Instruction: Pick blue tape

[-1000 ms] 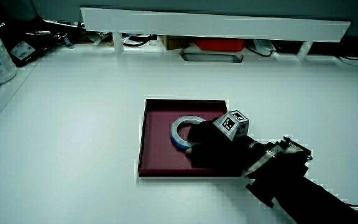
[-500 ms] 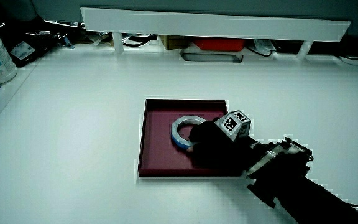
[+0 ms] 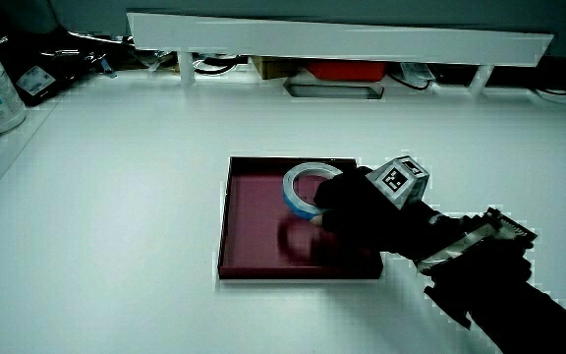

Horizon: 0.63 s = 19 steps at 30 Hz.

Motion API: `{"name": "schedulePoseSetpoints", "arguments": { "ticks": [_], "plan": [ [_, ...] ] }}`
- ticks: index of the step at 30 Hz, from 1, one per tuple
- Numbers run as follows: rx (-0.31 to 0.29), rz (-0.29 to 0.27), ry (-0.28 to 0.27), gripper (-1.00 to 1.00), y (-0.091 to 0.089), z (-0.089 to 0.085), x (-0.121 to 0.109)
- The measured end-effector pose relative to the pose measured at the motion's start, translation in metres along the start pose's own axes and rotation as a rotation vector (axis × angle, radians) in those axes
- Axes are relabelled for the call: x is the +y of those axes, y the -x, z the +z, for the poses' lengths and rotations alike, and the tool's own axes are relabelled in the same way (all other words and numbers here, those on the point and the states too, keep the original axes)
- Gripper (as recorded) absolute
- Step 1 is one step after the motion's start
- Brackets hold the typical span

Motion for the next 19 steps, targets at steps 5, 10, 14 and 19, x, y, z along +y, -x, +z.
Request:
{"name": "schedulePoseSetpoints", "arguments": {
  "ticks": [5,10,14,19],
  "plan": [
    [-0.019,0.003,-0.023,1.00,0.004,0.022,-0.010],
    [-0.025,0.002,-0.043,1.00,0.005,0.043,-0.022],
    [-0.037,-0.008,-0.058,1.00,0.001,0.056,-0.032],
    [-0.033,-0.046,-0.066,1.00,-0.009,0.072,-0.043]
  ]
}}
